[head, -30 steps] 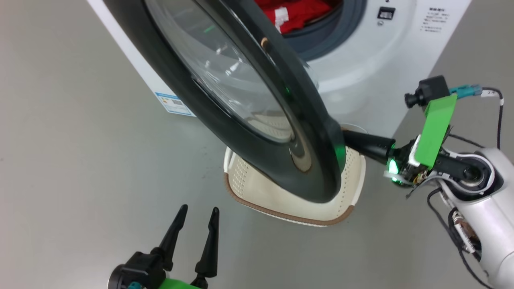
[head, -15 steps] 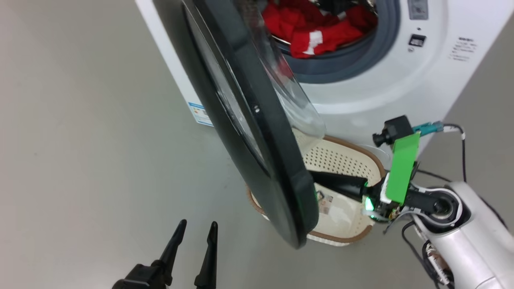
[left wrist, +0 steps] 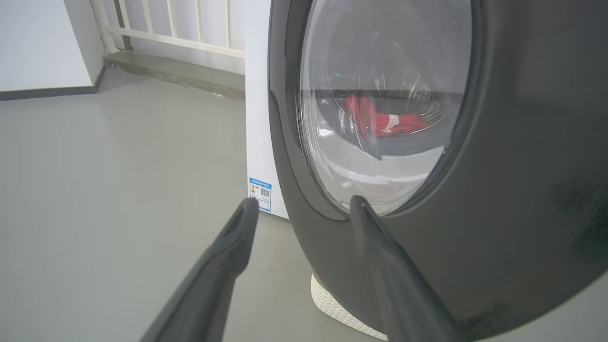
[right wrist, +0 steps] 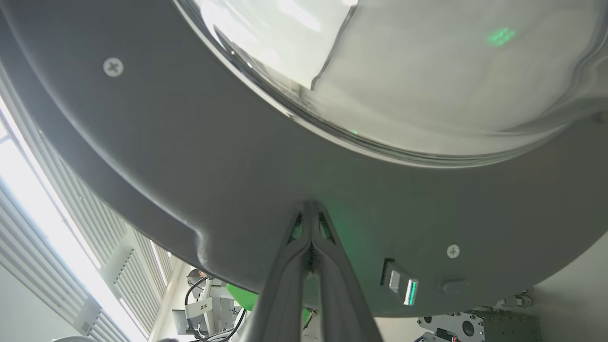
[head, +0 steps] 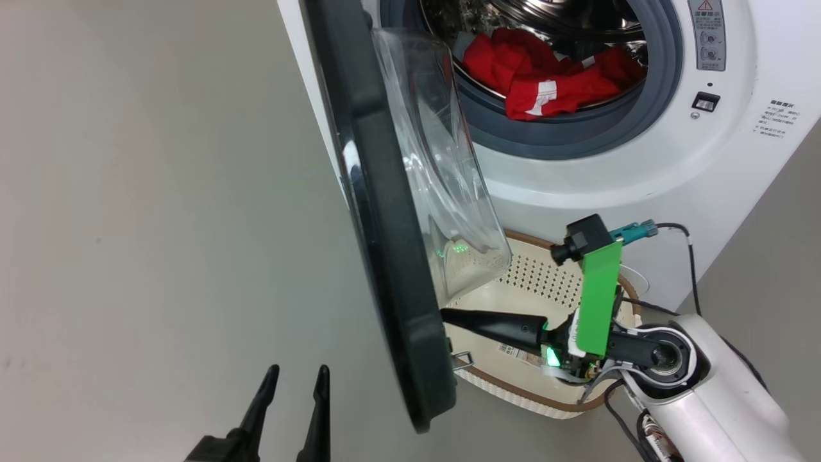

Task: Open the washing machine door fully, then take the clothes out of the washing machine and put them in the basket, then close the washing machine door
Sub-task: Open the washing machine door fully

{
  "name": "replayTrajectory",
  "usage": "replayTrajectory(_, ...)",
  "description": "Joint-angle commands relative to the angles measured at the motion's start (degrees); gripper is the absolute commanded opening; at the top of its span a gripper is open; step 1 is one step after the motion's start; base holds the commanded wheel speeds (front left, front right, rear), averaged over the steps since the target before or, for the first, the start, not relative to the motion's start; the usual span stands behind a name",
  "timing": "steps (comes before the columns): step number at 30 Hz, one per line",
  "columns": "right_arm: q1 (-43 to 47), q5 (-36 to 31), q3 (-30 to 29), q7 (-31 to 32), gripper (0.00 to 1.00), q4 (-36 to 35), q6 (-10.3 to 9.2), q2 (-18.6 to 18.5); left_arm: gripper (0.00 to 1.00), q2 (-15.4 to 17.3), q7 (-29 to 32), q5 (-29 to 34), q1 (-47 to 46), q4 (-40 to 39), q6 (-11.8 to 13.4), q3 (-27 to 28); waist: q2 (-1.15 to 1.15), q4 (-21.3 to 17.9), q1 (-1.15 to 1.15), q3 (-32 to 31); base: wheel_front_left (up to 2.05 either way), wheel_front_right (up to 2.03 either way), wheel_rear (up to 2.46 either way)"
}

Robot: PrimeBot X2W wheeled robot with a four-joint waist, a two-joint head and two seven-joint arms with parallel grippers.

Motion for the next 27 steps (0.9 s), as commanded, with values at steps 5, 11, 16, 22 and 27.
replayTrajectory(5, -0.6, -0.96, 1.3, 1.12, 0.0, -1.36, 0.3, 2.79, 1.0, 0.45, -0.51, 0.01, 0.37, -2.5, 1.33, 2.72, 0.0, 0.28, 0.0, 0.16, 0.0, 0.0, 0.0)
replayTrajectory(11, -1.09, -1.95, 1.63, 1.37, 0.0, -0.95, 0.3, 3.8, 1.0, 0.45, -0.51, -0.23, 0.77, -3.12, 1.78, 3.01, 0.0, 0.35, 0.0, 0.27, 0.0, 0.0, 0.0)
replayTrajectory(16, -0.78, -3.12, 1.04, 0.88, 0.0, -0.99, 0.3, 4.02, 1.0, 0.45, -0.51, -0.32, 0.78, -3.08, 1.64, 2.98, 0.0, 0.25, 0.0, 0.23, 0.0, 0.0, 0.0)
replayTrajectory(22, 0.51, -4.63, -0.37, -0.68, 0.93, -1.29, 0.3, 3.46, 1.0, 0.45, -0.51, -0.09, 0.52, -2.27, 0.89, 2.68, 0.0, 0.0, 0.0, -0.23, 0.0, 0.0, 0.0)
replayTrajectory(27, 2.7, -5.7, -1.7, -2.29, 1.0, -1.51, 0.3, 2.52, 1.0, 0.45, -0.51, 0.25, 0.13, -1.4, 0.0, 2.46, 0.0, -0.28, 0.0, -0.86, 0.0, 0.0, 0.0)
